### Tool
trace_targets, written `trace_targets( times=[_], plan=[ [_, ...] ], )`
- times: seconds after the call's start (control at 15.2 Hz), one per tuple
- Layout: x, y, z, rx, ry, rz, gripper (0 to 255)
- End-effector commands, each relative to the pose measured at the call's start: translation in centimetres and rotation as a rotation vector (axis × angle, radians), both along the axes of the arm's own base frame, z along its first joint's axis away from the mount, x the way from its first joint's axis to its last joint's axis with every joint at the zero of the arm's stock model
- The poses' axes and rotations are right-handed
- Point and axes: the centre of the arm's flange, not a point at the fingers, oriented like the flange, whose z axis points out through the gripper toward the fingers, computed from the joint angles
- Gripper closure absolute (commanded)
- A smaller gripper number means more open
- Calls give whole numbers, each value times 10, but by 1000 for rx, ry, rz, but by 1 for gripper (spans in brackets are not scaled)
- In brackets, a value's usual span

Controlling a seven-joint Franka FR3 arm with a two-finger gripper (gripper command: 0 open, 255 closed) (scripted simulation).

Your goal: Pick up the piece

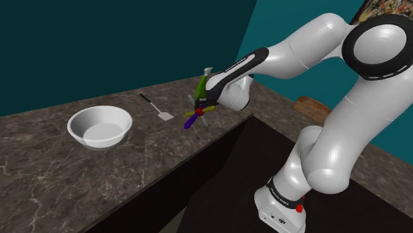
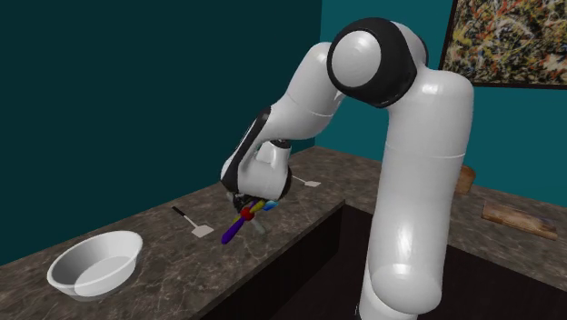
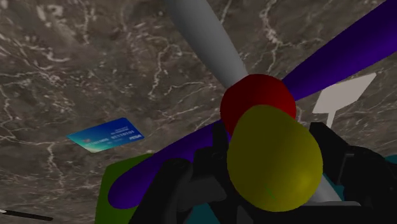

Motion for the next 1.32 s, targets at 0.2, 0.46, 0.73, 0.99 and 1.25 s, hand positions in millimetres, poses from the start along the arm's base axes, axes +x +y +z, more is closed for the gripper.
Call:
trace_targets(
  times=[0.2,0.46,0.73,0.99,1.25],
  plan=[
    [5,4,-23,95,87,61,255],
    [-7,16,-10,81,105,55,255],
    [-7,16,11,81,105,55,255],
    [-7,16,32,81,105,55,255],
    [-7,16,53,81,105,55,255]
  ],
)
